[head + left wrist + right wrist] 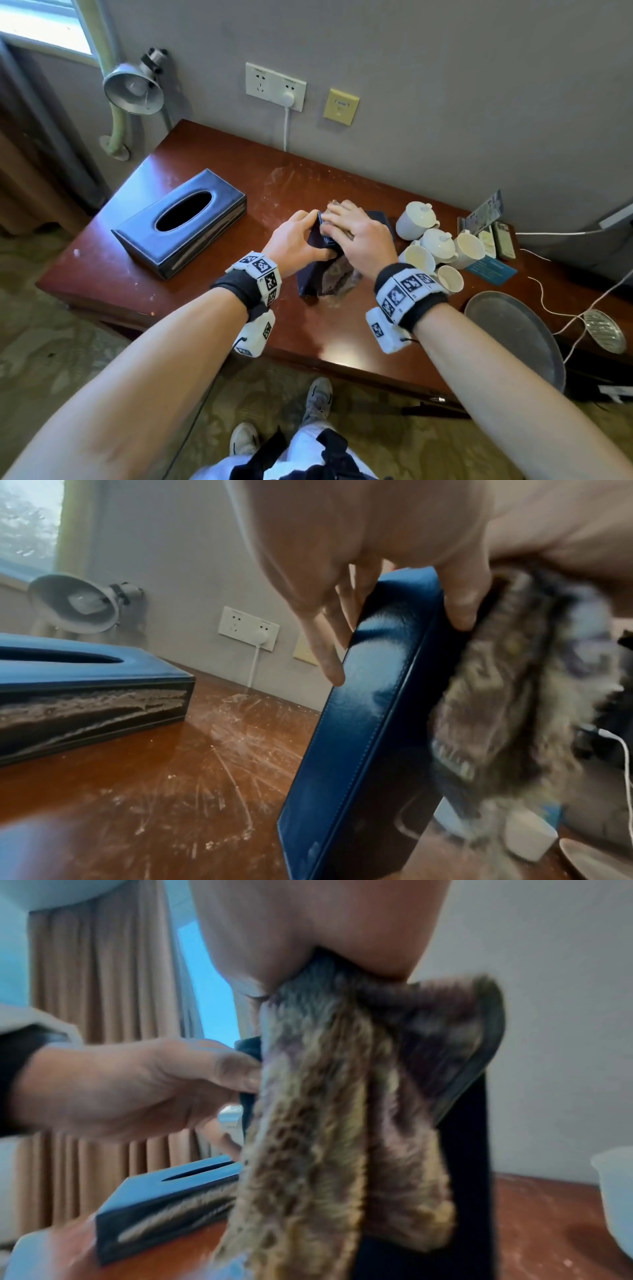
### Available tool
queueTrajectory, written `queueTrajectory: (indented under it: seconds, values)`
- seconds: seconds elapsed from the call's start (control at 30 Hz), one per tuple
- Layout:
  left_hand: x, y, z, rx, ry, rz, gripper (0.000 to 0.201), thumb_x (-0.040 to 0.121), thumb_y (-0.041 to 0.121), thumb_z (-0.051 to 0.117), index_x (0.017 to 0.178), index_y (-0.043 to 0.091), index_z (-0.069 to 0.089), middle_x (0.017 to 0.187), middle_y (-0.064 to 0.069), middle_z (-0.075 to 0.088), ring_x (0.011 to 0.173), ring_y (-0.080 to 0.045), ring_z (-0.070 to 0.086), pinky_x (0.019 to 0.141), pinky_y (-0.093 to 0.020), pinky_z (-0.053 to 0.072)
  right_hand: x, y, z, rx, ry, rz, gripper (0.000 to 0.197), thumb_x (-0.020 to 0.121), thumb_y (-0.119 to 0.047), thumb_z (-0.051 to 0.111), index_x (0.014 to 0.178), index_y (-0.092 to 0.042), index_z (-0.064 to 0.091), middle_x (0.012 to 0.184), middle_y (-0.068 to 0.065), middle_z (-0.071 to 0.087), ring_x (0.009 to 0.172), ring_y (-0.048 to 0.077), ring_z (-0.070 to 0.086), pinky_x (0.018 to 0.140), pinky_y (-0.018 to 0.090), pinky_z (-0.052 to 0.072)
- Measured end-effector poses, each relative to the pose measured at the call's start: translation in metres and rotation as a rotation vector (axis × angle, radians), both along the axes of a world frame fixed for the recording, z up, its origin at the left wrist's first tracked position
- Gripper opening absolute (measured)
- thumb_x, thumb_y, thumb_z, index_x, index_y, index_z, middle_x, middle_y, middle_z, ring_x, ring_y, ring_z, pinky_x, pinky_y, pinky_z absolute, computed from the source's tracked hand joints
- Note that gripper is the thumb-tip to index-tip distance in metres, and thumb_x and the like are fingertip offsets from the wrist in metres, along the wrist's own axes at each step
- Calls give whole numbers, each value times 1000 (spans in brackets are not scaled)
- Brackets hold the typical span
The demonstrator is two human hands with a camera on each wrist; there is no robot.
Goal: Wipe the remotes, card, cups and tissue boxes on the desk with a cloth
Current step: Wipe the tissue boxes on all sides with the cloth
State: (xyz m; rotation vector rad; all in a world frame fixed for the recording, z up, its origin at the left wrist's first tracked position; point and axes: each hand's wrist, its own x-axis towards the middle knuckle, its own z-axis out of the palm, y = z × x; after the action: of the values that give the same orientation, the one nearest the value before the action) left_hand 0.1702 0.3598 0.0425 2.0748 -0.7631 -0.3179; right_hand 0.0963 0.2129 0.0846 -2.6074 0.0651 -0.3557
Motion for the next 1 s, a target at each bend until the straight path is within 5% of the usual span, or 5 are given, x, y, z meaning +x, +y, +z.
queueTrajectory:
  seconds: [0.13,0.37,0.57,0.8,1.0]
  values:
    - [-2,-1,-3,-18,10,18,71,76,42,79,136,20,50,108,3,51,98,-18,55,87,-38,50,-8,-8,1,15,-10,48,30,96,-29,60,124,-22,68,139,-4,58,140,9,39,116,23,26]
    - [0,0,-3,-2,22,22,64,77,36,80,133,22,52,108,4,51,91,-18,56,86,-42,52,23,6,11,-65,111,-29,35,100,-35,52,130,-23,63,145,-5,51,142,13,36,117,35,27]
    - [-5,0,-2,-15,0,18,63,77,42,79,129,20,53,108,3,52,96,-17,56,86,-40,51,-10,-4,1,-28,19,71,33,97,-32,58,129,-25,64,143,-6,53,142,7,35,116,28,29]
    - [-4,2,2,16,13,21,66,79,34,79,137,21,50,113,3,52,99,-19,56,90,-43,50,19,6,5,-59,100,-35,36,99,-37,53,131,-26,62,146,-7,50,141,11,36,117,34,28]
    - [-5,1,4,7,37,15,69,78,44,79,138,24,50,115,4,54,108,-17,55,94,-41,49,-9,-61,6,131,52,-214,31,96,-30,61,125,-21,68,140,-3,56,138,11,41,119,30,24]
